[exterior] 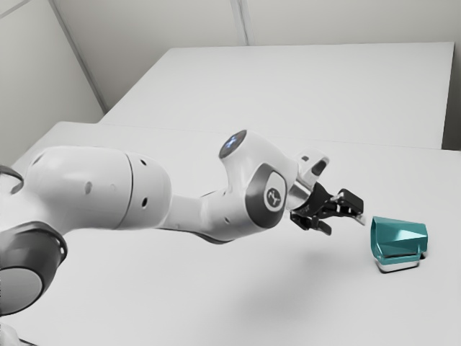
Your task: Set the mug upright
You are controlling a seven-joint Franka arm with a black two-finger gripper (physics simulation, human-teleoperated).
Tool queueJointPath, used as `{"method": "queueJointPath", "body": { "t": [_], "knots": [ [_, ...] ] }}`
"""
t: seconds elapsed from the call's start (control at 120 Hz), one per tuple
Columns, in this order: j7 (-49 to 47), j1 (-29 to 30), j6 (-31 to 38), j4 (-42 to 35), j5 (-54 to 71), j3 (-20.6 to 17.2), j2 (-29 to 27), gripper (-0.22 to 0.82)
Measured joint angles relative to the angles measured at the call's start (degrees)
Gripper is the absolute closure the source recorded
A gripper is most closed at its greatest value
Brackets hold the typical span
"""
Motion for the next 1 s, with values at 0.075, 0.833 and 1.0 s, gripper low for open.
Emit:
{"method": "queueJointPath", "body": {
  "t": [0.075,0.833,1.0],
  "knots": [
    [-0.09,-0.22,0.4,2.45,-0.27,-0.15,1.92,0.03],
    [-0.43,-4.17,2.3,12.49,-1.26,-0.15,11.81,0.15],
    [0.91,-4.77,3.84,12.98,-0.93,-0.11,12.2,0.27]
  ]
}}
